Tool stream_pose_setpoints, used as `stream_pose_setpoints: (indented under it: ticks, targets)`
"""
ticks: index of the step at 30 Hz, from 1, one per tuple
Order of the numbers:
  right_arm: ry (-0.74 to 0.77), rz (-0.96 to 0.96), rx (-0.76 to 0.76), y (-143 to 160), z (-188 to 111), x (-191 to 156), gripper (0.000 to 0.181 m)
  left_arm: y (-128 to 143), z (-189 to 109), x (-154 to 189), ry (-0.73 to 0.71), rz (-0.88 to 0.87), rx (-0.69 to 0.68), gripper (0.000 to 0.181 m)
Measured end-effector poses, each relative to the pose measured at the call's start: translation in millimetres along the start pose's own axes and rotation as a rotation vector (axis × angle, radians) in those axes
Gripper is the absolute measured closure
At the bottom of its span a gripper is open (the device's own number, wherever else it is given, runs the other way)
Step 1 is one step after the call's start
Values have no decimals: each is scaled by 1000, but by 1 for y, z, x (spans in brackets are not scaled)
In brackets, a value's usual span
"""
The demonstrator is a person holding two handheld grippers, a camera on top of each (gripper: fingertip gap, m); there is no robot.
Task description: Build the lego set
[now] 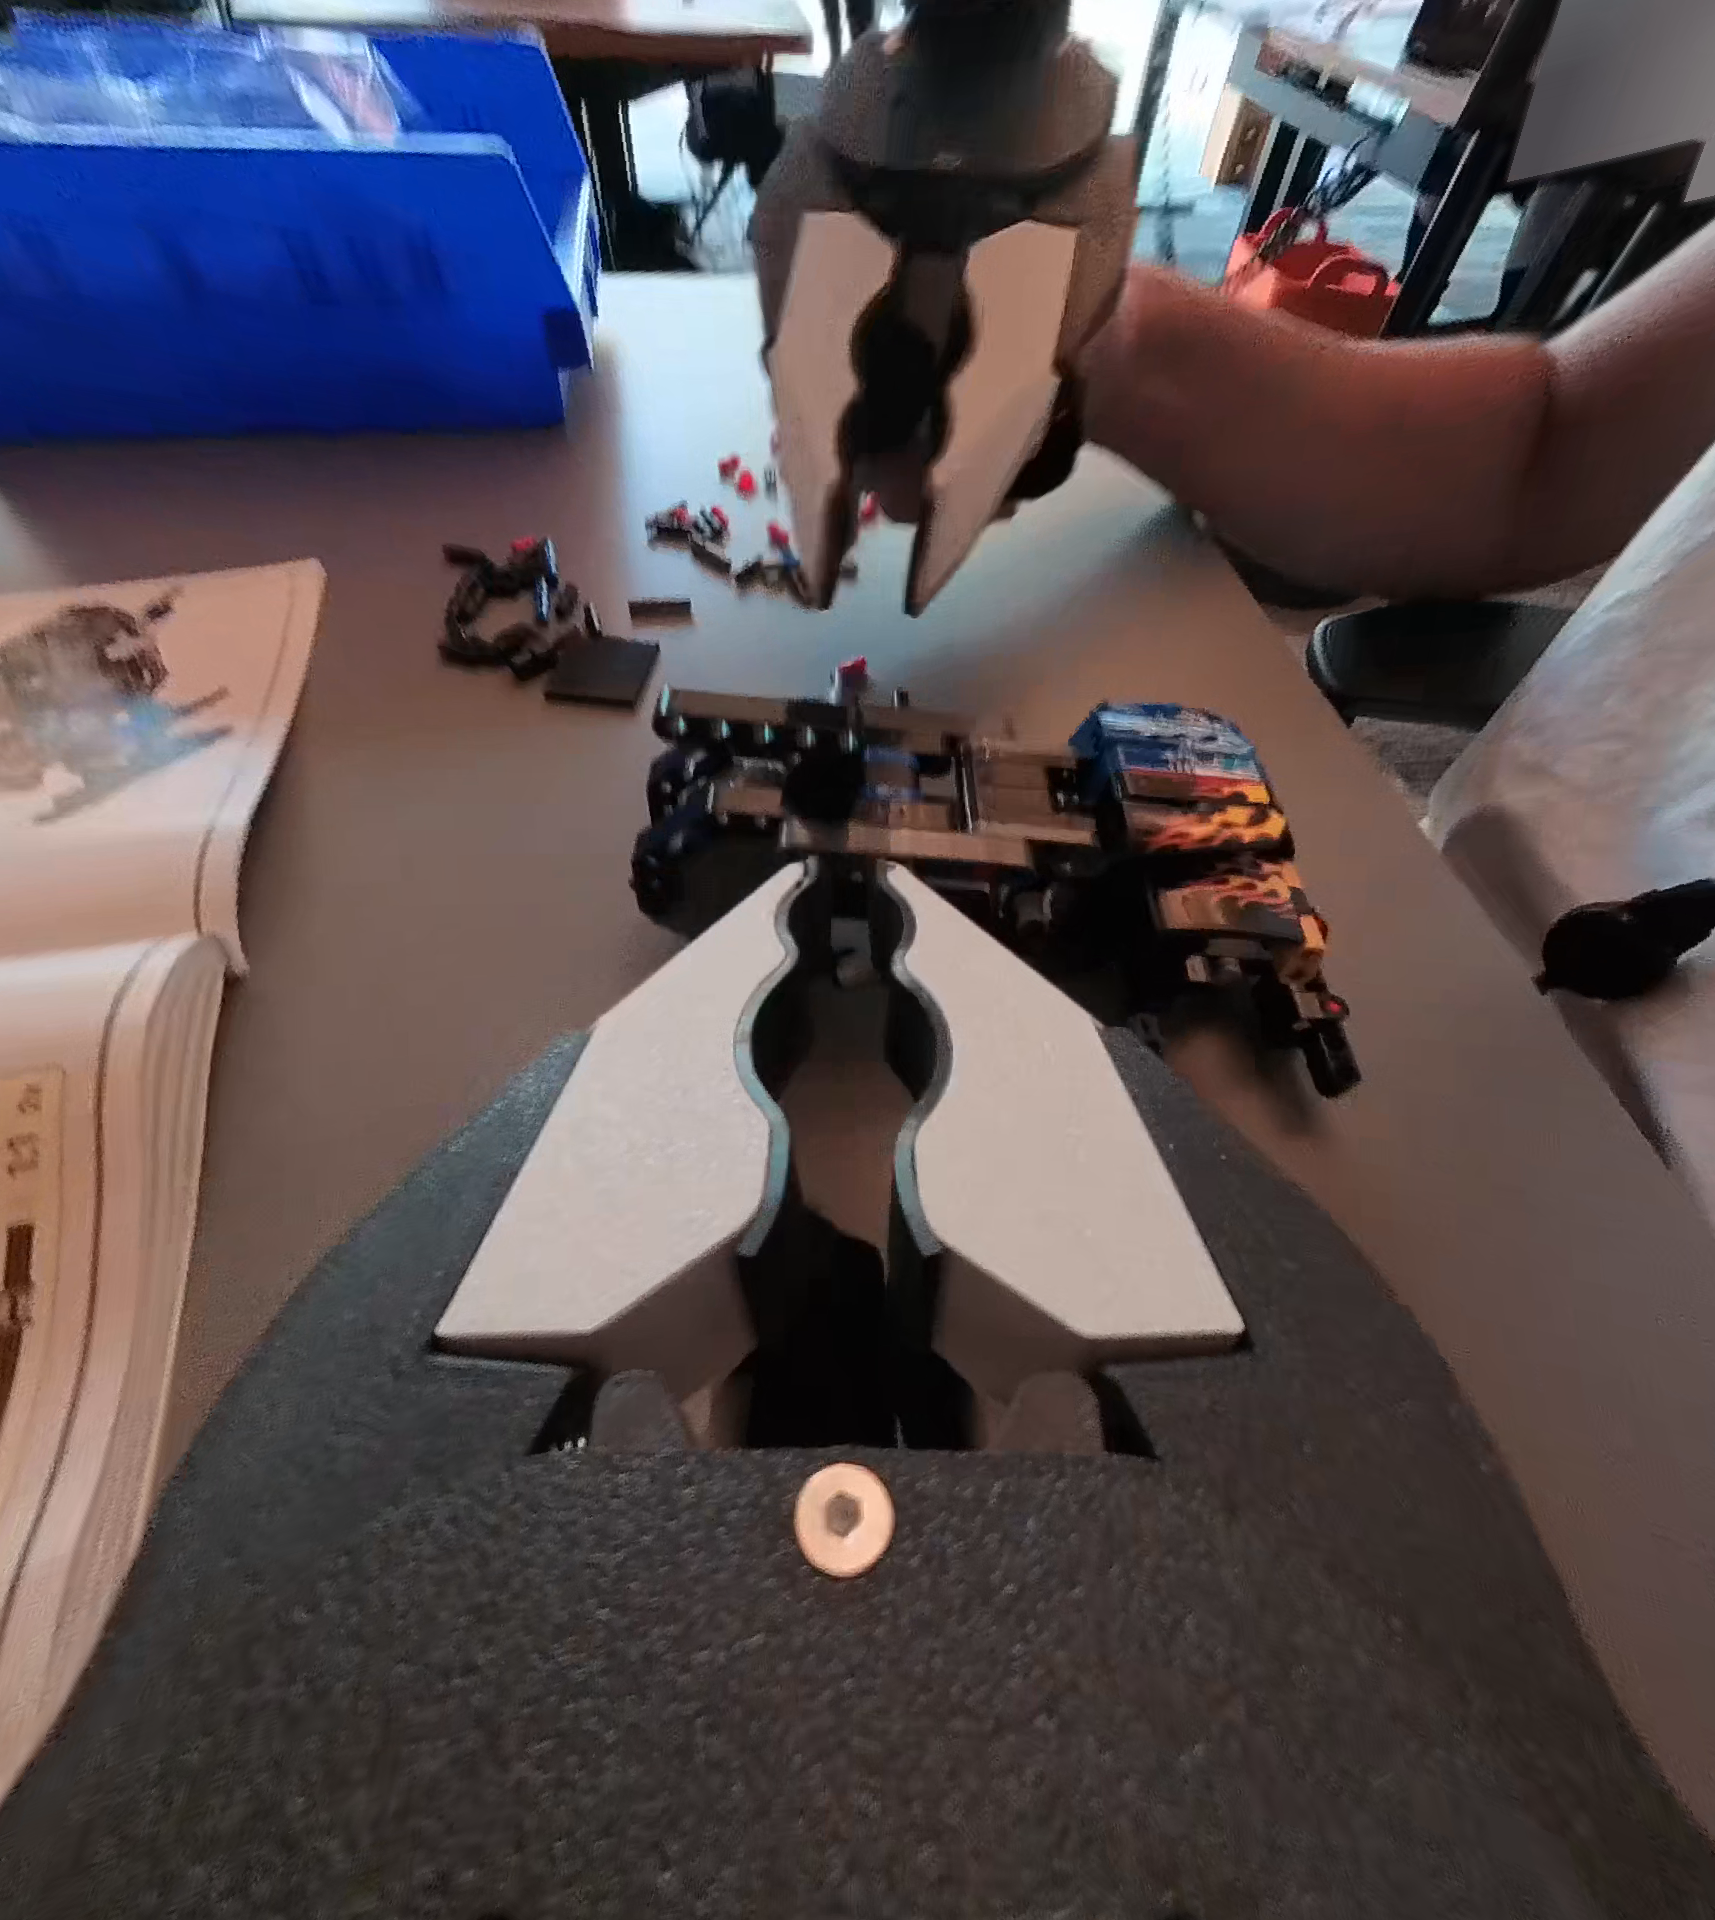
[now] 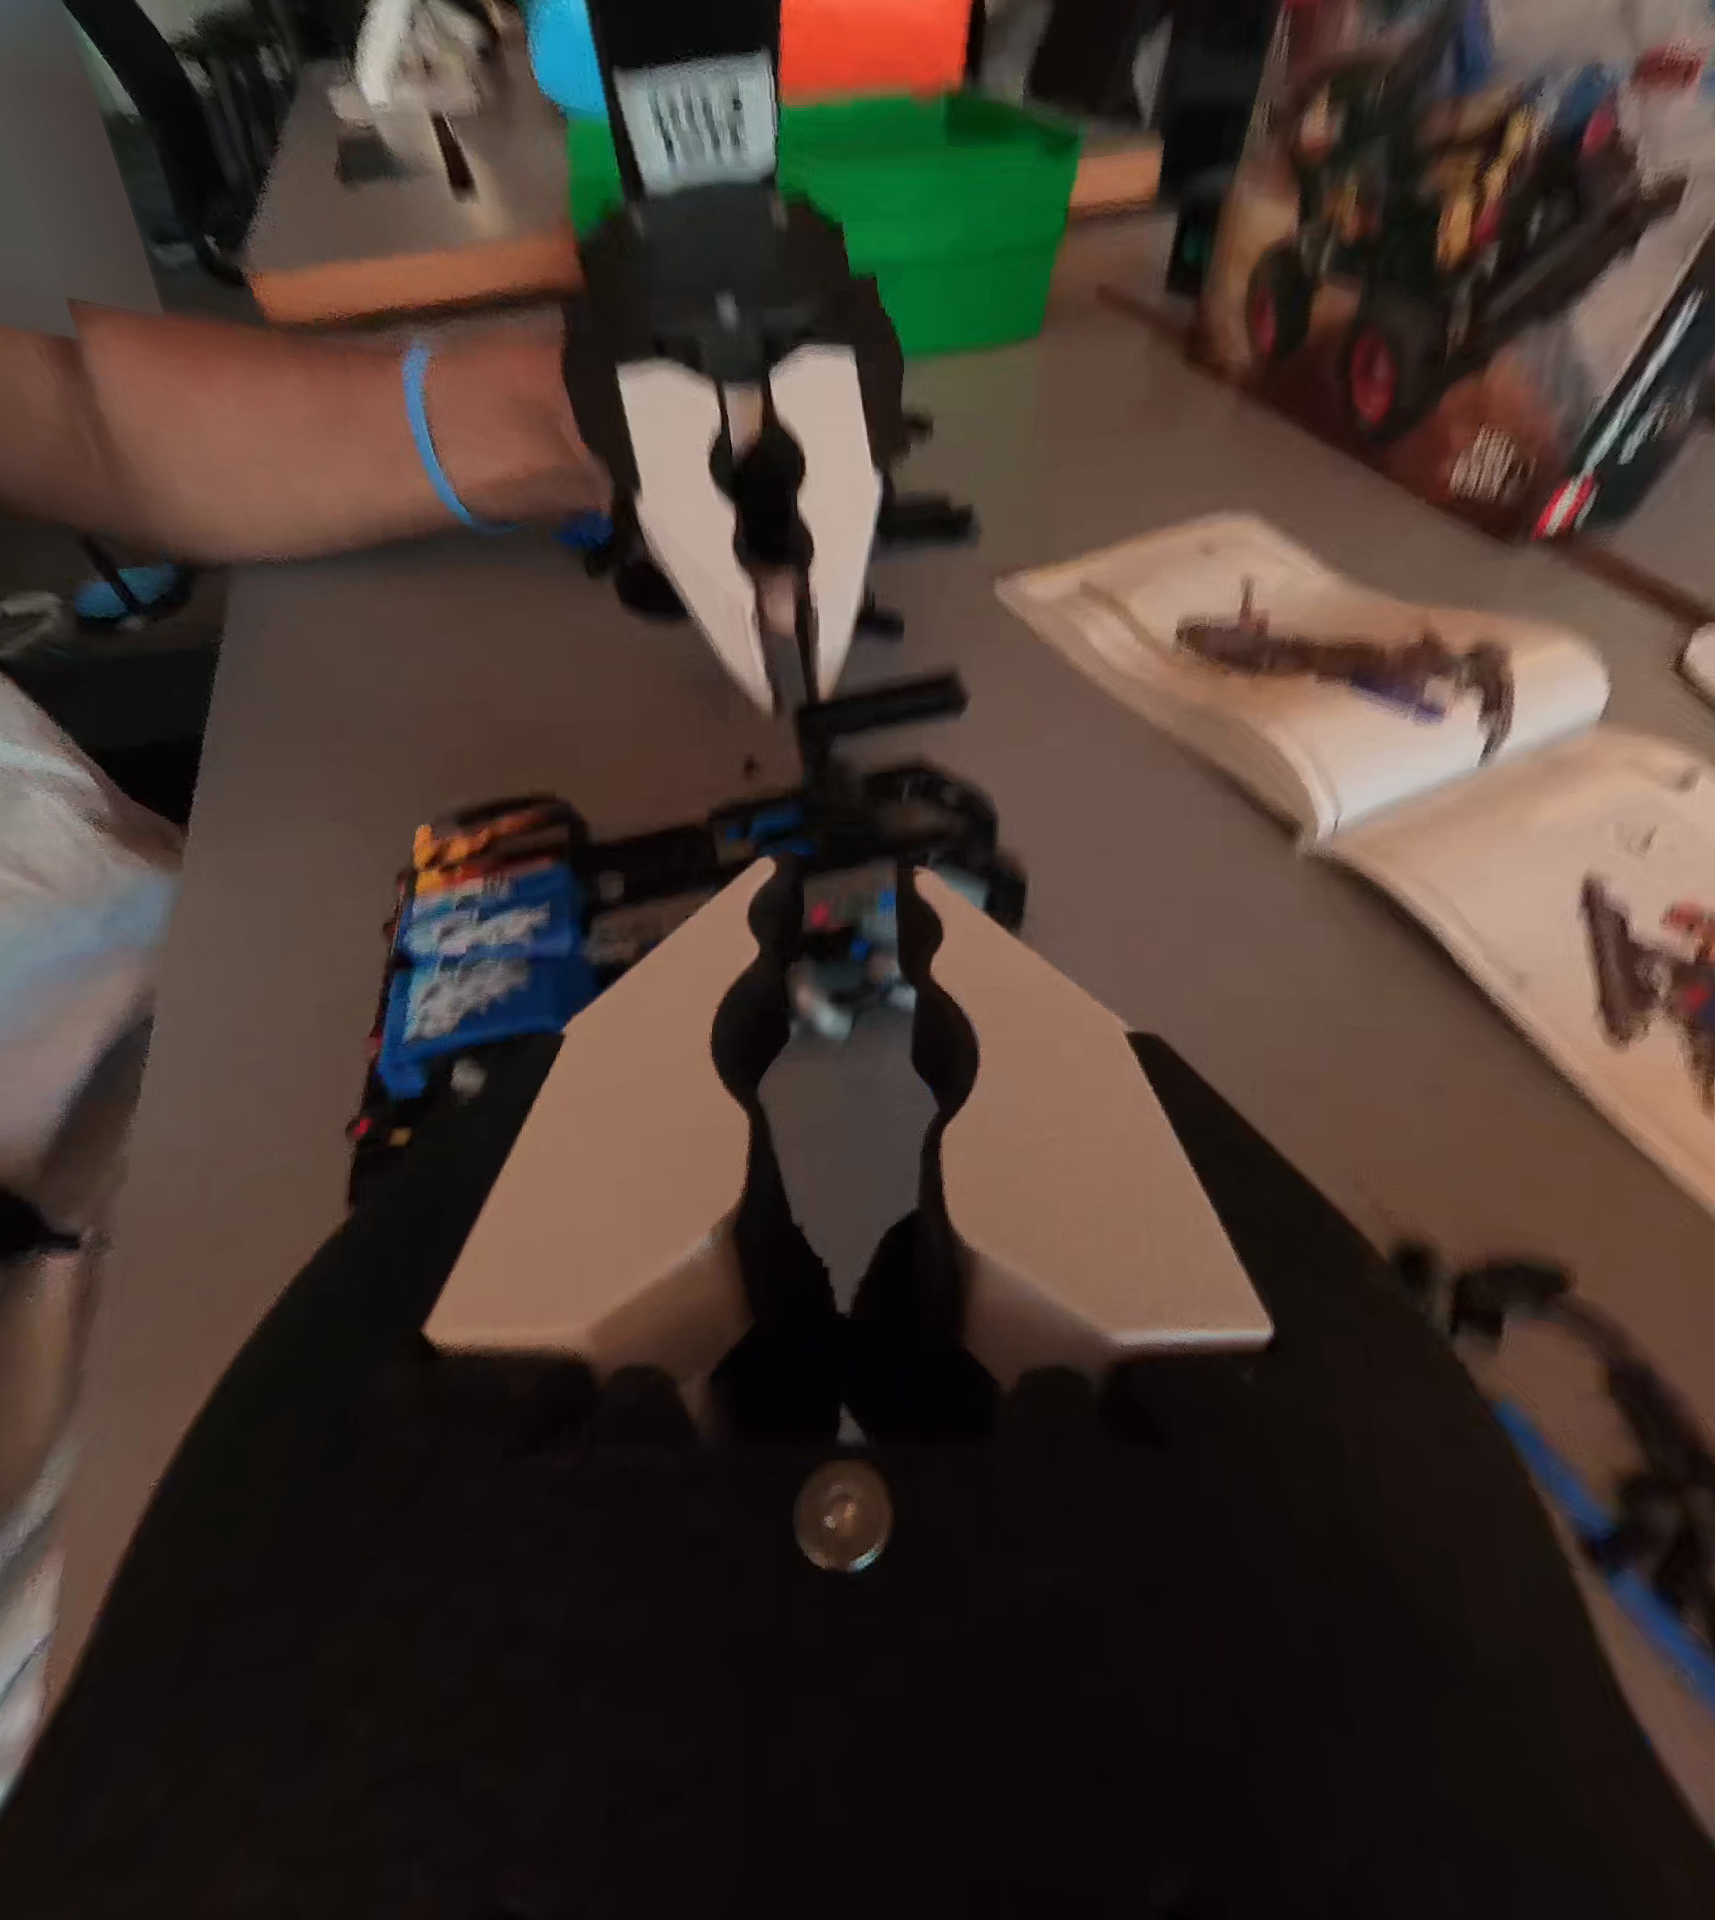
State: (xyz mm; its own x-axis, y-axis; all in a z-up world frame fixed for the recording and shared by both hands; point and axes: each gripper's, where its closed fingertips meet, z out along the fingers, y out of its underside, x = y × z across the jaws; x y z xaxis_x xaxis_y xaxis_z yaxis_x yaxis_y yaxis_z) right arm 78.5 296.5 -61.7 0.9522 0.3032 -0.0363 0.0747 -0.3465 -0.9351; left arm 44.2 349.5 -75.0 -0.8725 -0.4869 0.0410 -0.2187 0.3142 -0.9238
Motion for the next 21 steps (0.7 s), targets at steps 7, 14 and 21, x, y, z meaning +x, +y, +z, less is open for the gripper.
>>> stream_pose_setpoints:
  ticks: [7,14,21]
  targets:
    - [183,-107,-305,56,18,-33,174,27,14,11,-2,53,-192,175]
    - [146,-52,-289,47,43,-61,177,20,22,-4,-87,76,-184,179]
    - [215,-12,-261,43,24,-61,172,23,5,-29,-242,94,-193,175]
